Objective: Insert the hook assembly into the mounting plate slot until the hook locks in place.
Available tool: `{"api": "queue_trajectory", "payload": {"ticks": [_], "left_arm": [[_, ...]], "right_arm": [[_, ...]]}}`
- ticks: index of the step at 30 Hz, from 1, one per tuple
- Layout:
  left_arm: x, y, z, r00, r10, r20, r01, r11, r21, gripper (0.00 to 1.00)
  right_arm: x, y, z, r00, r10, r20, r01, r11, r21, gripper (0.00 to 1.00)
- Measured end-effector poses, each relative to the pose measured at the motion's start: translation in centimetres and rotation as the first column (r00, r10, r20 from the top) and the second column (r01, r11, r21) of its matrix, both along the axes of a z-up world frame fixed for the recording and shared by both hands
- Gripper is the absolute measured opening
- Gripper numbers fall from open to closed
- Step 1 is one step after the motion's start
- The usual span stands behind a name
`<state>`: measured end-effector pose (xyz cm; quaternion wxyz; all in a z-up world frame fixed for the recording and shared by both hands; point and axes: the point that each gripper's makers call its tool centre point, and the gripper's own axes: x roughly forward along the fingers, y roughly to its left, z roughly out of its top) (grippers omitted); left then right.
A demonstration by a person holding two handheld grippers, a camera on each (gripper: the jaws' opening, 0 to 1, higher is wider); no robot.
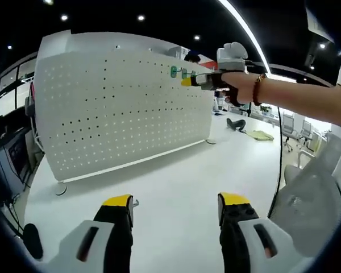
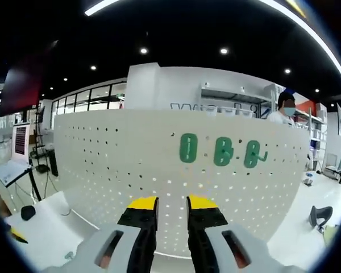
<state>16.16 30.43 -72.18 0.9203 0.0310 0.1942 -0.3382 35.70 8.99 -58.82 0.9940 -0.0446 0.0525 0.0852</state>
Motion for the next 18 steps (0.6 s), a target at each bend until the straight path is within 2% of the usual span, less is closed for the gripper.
{"api": "queue_trajectory", "payload": {"ticks": [2, 4, 11, 18], "left_arm": [[0.1, 0.0, -0.1, 1.000, 0.004, -0.005, -0.004, 1.000, 0.001, 0.60], [0.3, 0.2, -0.7, 0.999, 0.012, -0.035, -0.012, 1.000, 0.019, 0.56], [1.0, 0.7, -1.5, 0.998, 0.027, -0.055, -0.024, 0.998, 0.051, 0.57], [1.8, 0.8, -2.2, 0.997, 0.034, -0.073, -0.030, 0.997, 0.066, 0.56]], "right_arm": [[-0.2, 0.0, -0.3, 1.000, 0.001, -0.006, -0.001, 1.000, 0.002, 0.19], [-0.6, 0.2, -0.6, 1.000, 0.005, -0.011, -0.005, 1.000, 0.007, 0.19], [-2.2, 1.4, -1.6, 0.999, 0.044, -0.019, -0.044, 0.999, 0.009, 0.19], [-3.8, 2.8, -3.8, 0.995, 0.088, -0.054, -0.086, 0.996, 0.029, 0.19]]}}
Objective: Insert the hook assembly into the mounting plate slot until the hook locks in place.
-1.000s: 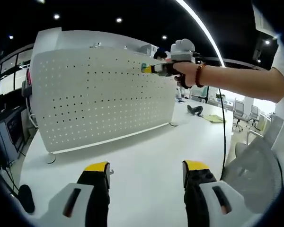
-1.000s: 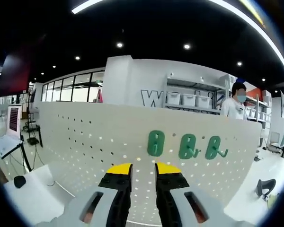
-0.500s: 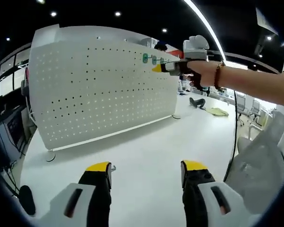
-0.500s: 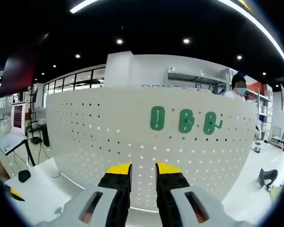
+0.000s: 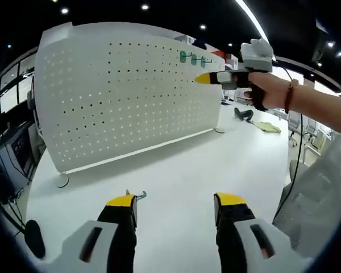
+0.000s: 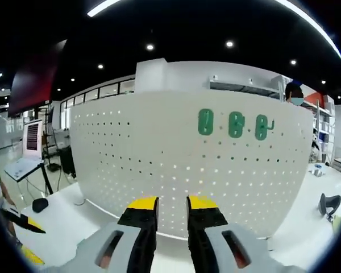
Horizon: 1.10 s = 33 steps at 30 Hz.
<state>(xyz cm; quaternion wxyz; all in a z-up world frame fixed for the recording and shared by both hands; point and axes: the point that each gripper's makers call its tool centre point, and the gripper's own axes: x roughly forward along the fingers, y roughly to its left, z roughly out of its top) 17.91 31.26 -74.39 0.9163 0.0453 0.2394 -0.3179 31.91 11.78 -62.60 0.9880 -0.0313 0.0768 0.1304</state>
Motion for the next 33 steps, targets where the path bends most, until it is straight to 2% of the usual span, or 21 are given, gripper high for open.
{"api": "queue_trajectory", "payload": {"ticks": [5, 8, 13, 17, 24, 33], "left_arm": [[0.4, 0.1, -0.3, 1.000, -0.004, -0.007, 0.004, 1.000, 0.013, 0.54], [0.6, 0.4, -0.7, 1.000, -0.007, -0.005, 0.007, 0.999, 0.043, 0.54], [1.0, 0.4, -1.3, 1.000, -0.011, -0.013, 0.011, 0.999, 0.041, 0.54], [1.4, 0.9, -2.2, 1.000, 0.007, -0.025, -0.005, 0.998, 0.067, 0.54], [1.9, 1.7, -3.2, 0.997, 0.046, -0.056, -0.042, 0.997, 0.064, 0.51], [2.8, 2.0, -4.0, 0.997, 0.053, -0.064, -0.048, 0.995, 0.082, 0.48]], "right_arm": [[-0.8, 0.8, -1.1, 1.000, 0.022, -0.018, -0.022, 1.000, 0.004, 0.19], [-1.1, 0.9, -1.4, 0.999, 0.027, -0.024, -0.027, 1.000, 0.014, 0.19], [-1.6, 1.1, -1.9, 0.999, 0.042, -0.023, -0.042, 0.999, 0.011, 0.19], [-1.8, 0.7, -2.6, 0.998, 0.046, -0.040, -0.045, 0.999, 0.024, 0.19], [-3.0, 0.7, -3.5, 0.996, 0.062, -0.058, -0.060, 0.998, 0.033, 0.19], [-4.8, 1.3, -5.4, 0.991, 0.093, -0.095, -0.088, 0.995, 0.056, 0.19]]}}
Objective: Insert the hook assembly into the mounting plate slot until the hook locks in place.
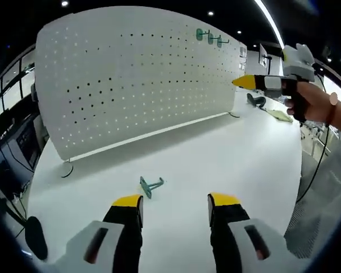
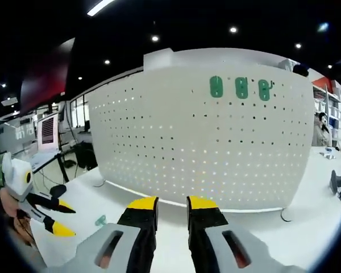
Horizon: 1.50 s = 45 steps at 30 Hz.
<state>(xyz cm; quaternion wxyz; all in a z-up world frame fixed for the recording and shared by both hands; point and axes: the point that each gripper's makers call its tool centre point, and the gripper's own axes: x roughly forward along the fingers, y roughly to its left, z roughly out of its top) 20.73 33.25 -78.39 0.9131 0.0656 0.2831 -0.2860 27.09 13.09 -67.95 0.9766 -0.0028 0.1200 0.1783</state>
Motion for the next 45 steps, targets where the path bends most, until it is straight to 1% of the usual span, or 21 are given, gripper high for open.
{"api": "queue_trajectory", "payload": {"ticks": [2, 4, 9, 17, 19, 21, 24, 34, 37, 38, 40, 42, 45], "left_arm": [[0.4, 0.1, -0.1, 1.000, 0.010, 0.012, -0.010, 1.000, 0.001, 0.49], [0.5, 0.0, -0.3, 1.000, 0.007, 0.006, -0.007, 1.000, 0.009, 0.47], [0.8, 0.0, -0.8, 1.000, 0.008, -0.003, -0.008, 1.000, 0.023, 0.45], [1.6, 0.1, -1.2, 1.000, 0.030, -0.009, -0.029, 0.999, 0.027, 0.39], [1.8, 0.3, -1.3, 0.999, 0.035, -0.010, -0.034, 0.999, 0.034, 0.37], [2.1, 0.5, -1.4, 0.998, 0.053, -0.019, -0.053, 0.998, 0.030, 0.36], [2.4, 0.6, -1.9, 0.998, 0.061, -0.030, -0.060, 0.997, 0.041, 0.35], [3.1, 1.0, -3.1, 0.995, 0.080, -0.054, -0.076, 0.995, 0.063, 0.27], [3.4, 1.2, -3.4, 0.993, 0.104, -0.061, -0.100, 0.993, 0.066, 0.24], [3.5, 1.2, -3.6, 0.992, 0.106, -0.063, -0.102, 0.993, 0.065, 0.24], [3.6, 1.1, -3.8, 0.992, 0.110, -0.067, -0.106, 0.992, 0.062, 0.23], [3.6, 1.3, -4.1, 0.991, 0.114, -0.072, -0.109, 0.991, 0.071, 0.23], [3.8, 1.4, -4.4, 0.990, 0.119, -0.079, -0.114, 0.991, 0.072, 0.22]], "right_arm": [[-0.4, 0.1, -0.3, 1.000, 0.004, -0.002, -0.004, 1.000, 0.003, 0.20], [-1.1, 0.5, -0.8, 1.000, 0.019, -0.014, -0.019, 1.000, 0.000, 0.20], [-1.9, 0.4, -1.5, 0.999, 0.022, -0.028, -0.021, 1.000, 0.017, 0.20], [-2.7, 0.6, -1.6, 0.999, 0.038, -0.036, -0.037, 0.999, 0.037, 0.20], [-2.8, 0.7, -1.7, 0.999, 0.040, -0.035, -0.039, 0.999, 0.033, 0.21], [-3.1, 0.7, -1.8, 0.998, 0.043, -0.038, -0.042, 0.998, 0.036, 0.21], [-3.5, 0.7, -1.8, 0.998, 0.045, -0.042, -0.043, 0.998, 0.049, 0.21], [-4.5, 0.9, -2.1, 0.997, 0.051, -0.050, -0.048, 0.997, 0.060, 0.22], [-4.8, 1.1, -2.2, 0.997, 0.050, -0.051, -0.046, 0.996, 0.072, 0.22], [-5.1, 1.3, -2.4, 0.997, 0.052, -0.056, -0.047, 0.995, 0.086, 0.22], [-5.5, 1.7, -2.7, 0.996, 0.062, -0.057, -0.058, 0.996, 0.075, 0.22], [-5.9, 1.8, -3.1, 0.996, 0.059, -0.073, -0.053, 0.995, 0.086, 0.22], [-6.2, 2.1, -3.4, 0.995, 0.065, -0.077, -0.059, 0.994, 0.087, 0.22]]}}
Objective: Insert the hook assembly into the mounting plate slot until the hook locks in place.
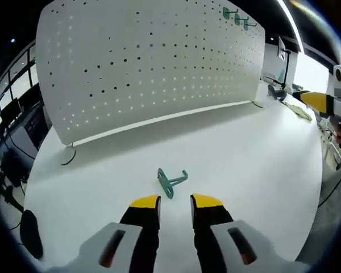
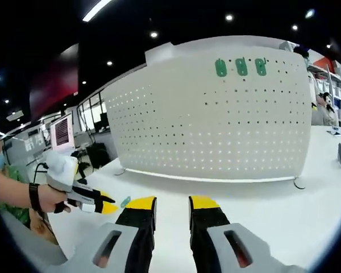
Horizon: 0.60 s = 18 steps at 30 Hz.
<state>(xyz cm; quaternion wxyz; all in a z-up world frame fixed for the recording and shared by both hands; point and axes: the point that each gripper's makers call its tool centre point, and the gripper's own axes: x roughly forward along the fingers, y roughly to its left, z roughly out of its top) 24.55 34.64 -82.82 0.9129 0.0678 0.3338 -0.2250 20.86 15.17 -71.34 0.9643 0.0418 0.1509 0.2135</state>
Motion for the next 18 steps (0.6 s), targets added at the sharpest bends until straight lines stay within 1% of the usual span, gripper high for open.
{"api": "queue_trajectory", "payload": {"ticks": [2, 6, 8, 10, 12, 13, 15, 18], "left_arm": [[0.1, 0.0, -0.4, 1.000, -0.001, -0.015, 0.001, 1.000, 0.003, 0.22], [0.3, 0.0, -0.7, 1.000, 0.004, -0.021, -0.004, 1.000, 0.007, 0.21], [0.4, -0.2, -0.8, 1.000, 0.000, -0.030, 0.000, 1.000, -0.002, 0.21], [0.5, -0.3, -1.0, 0.999, 0.000, -0.039, 0.000, 1.000, -0.005, 0.21], [0.7, -0.4, -1.1, 0.999, 0.000, -0.037, 0.000, 1.000, -0.002, 0.22], [0.7, -0.5, -1.1, 0.999, -0.003, -0.038, 0.003, 1.000, -0.003, 0.22], [0.8, -0.6, -1.4, 0.999, -0.009, -0.051, 0.009, 1.000, 0.002, 0.23], [1.1, -0.6, -1.7, 0.998, -0.001, -0.055, 0.002, 1.000, 0.008, 0.22]], "right_arm": [[-0.2, 0.1, -0.2, 1.000, 0.005, -0.008, -0.005, 1.000, 0.001, 0.22], [-0.4, 0.4, -0.4, 1.000, 0.007, -0.014, -0.007, 1.000, 0.006, 0.22], [-0.5, 0.5, -0.6, 1.000, 0.013, -0.016, -0.013, 1.000, 0.007, 0.22], [-0.6, 0.6, -0.7, 1.000, 0.011, -0.029, -0.010, 1.000, 0.026, 0.22], [-0.6, 0.8, -0.7, 1.000, 0.018, -0.020, -0.017, 1.000, 0.020, 0.22], [-0.7, 0.8, -0.8, 0.999, 0.020, -0.026, -0.019, 1.000, 0.014, 0.22], [-0.8, 1.0, -0.8, 0.999, 0.025, -0.026, -0.024, 0.999, 0.021, 0.22], [-1.0, 1.1, -1.0, 0.999, 0.026, -0.031, -0.025, 0.999, 0.030, 0.22]]}}
